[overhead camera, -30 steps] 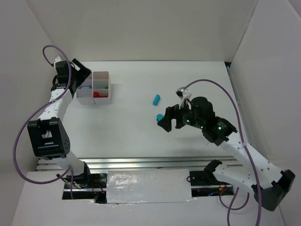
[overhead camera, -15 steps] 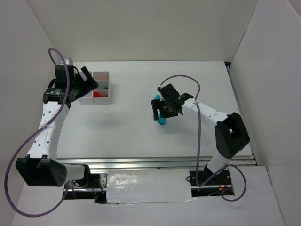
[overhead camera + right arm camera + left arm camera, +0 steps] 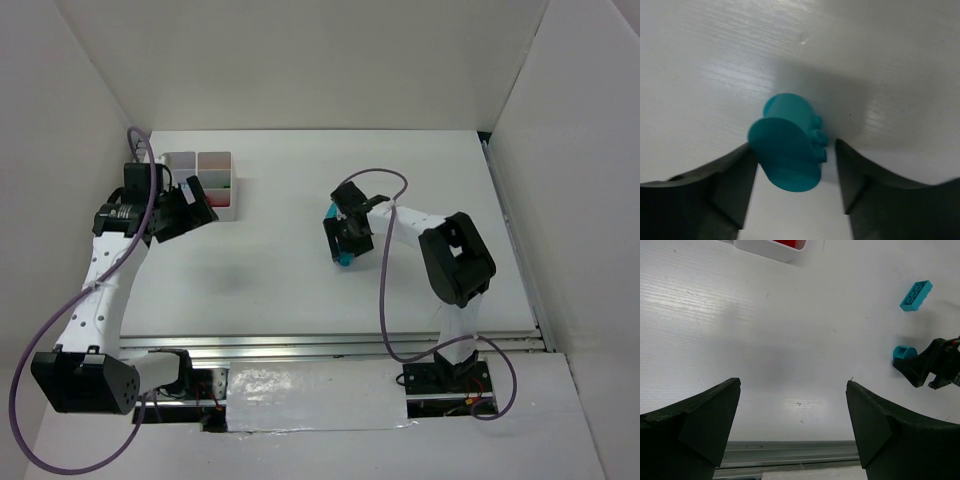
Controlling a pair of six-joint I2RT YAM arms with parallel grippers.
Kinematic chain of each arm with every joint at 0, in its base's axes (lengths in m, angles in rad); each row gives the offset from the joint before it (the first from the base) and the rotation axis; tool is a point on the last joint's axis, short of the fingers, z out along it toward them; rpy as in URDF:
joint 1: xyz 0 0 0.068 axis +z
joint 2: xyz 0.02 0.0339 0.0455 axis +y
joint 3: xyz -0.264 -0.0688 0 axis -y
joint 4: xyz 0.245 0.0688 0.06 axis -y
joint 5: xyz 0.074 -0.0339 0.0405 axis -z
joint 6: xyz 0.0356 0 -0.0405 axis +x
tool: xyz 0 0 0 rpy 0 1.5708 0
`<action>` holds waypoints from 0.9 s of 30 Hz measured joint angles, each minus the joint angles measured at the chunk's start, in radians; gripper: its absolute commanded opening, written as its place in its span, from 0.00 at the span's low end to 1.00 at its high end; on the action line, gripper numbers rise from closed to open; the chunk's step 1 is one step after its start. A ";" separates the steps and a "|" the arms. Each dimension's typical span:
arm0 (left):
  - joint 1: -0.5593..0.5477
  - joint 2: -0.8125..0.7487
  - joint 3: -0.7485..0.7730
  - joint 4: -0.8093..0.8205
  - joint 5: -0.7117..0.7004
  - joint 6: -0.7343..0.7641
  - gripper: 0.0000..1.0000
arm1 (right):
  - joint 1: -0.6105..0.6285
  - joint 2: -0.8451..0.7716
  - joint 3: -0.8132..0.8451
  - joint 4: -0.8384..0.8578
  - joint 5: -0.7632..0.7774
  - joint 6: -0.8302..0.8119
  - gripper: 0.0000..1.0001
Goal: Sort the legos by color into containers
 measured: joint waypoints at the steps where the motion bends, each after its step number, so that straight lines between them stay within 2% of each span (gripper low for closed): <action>1: 0.000 -0.003 0.000 -0.002 0.005 0.002 1.00 | 0.001 0.012 0.002 0.000 -0.003 -0.005 0.56; 2: 0.000 -0.003 0.000 -0.002 0.010 0.004 1.00 | 0.003 0.022 0.012 -0.004 0.001 -0.008 0.49; 3: 0.000 -0.003 0.000 -0.004 0.015 0.005 1.00 | 0.003 0.027 0.020 -0.002 -0.001 -0.007 0.38; 9: 0.000 0.005 0.000 -0.006 0.076 0.004 1.00 | 0.036 -0.003 -0.013 0.034 -0.027 0.019 0.19; 11: 0.000 0.015 0.000 -0.002 0.138 0.001 0.99 | 0.051 -0.077 -0.082 0.070 -0.072 0.031 0.19; 15: -0.010 0.059 -0.006 0.043 0.312 -0.044 0.99 | 0.103 -0.357 -0.245 0.129 -0.204 0.046 0.18; 19: -0.116 0.103 -0.027 0.139 0.464 -0.162 1.00 | 0.159 -0.582 -0.270 0.251 -0.350 0.051 0.19; 23: -0.242 0.140 -0.031 0.250 0.579 -0.290 0.99 | 0.162 -0.637 -0.260 0.315 -0.434 0.053 0.19; 27: -0.304 0.148 -0.034 0.336 0.647 -0.406 1.00 | 0.162 -0.631 -0.256 0.318 -0.463 0.058 0.20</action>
